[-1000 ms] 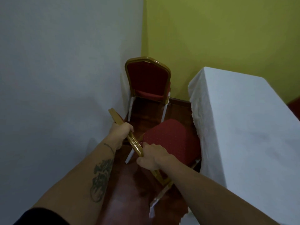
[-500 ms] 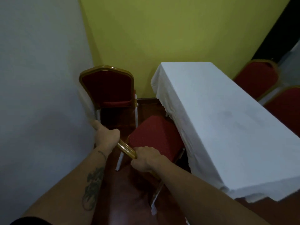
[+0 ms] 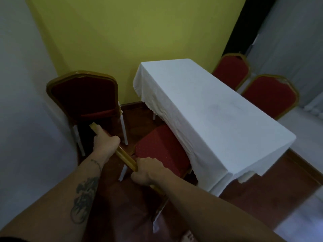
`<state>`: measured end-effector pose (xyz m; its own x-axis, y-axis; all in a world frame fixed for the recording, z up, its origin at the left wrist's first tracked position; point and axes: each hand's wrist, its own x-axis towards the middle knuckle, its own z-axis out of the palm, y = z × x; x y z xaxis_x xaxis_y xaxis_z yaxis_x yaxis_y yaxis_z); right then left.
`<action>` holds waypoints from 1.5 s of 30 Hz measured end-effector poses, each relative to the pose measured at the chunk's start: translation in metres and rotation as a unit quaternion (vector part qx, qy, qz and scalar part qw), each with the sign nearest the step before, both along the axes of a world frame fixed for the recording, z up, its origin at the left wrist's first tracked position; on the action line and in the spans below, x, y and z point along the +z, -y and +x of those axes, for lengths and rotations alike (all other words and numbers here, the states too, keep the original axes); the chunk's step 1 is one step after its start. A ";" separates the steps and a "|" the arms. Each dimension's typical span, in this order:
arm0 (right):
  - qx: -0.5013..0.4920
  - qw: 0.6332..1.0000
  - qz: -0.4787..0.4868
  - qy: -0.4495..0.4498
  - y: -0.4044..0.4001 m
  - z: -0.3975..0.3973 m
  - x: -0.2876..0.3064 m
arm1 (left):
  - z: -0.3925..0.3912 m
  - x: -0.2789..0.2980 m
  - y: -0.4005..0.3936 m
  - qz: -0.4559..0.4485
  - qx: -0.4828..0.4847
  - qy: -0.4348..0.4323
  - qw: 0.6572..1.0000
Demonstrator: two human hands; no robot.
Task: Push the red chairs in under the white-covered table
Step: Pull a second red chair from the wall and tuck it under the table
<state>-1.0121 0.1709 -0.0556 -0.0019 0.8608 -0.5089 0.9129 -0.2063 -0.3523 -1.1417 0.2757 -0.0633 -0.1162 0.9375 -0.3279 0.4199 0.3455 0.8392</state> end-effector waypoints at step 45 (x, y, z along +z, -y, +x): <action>-0.125 0.991 -0.010 -0.036 -0.076 0.047 -0.020 | 0.058 0.021 -0.092 -0.022 -0.210 -0.109 0.971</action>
